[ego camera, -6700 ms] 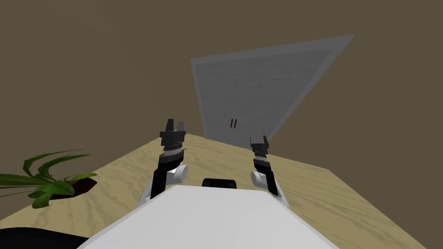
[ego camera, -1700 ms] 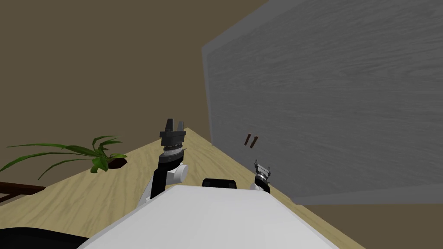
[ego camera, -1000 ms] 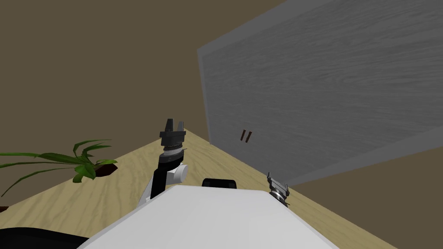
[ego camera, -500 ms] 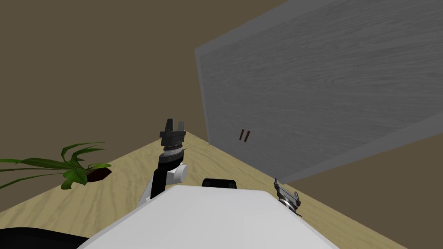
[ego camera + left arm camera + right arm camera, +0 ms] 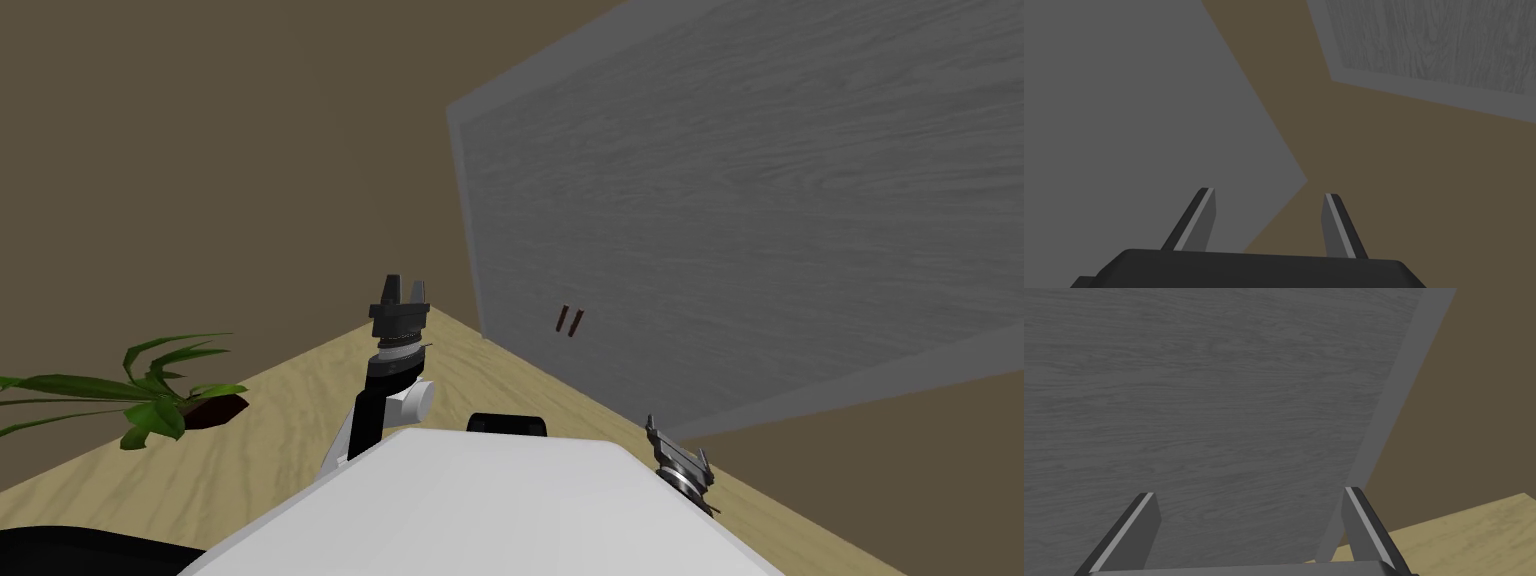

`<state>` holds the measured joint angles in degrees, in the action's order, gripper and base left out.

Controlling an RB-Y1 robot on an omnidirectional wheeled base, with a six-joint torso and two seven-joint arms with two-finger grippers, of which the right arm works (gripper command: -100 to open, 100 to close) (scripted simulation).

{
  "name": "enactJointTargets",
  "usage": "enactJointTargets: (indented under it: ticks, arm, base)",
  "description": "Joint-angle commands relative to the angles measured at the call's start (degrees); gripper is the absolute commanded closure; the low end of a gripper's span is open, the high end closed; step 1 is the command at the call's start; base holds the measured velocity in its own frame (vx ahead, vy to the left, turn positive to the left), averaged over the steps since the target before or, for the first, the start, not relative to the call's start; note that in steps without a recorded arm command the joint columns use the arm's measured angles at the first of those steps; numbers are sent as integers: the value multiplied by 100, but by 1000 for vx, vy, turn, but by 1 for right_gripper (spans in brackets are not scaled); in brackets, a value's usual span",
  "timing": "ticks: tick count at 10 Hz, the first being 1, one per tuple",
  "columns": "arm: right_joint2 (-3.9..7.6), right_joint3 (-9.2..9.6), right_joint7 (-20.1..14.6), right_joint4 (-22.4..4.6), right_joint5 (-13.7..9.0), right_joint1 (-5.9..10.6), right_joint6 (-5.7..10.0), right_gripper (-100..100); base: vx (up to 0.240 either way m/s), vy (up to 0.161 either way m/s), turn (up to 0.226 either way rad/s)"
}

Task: Pull the door open

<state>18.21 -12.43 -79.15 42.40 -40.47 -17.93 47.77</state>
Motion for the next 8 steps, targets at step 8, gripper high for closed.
enactJointTargets:
  ticks: [8]
  arm:
    - [15,343,-263,197,152,494,-6,-100]
  base:
    - [203,-22,111]
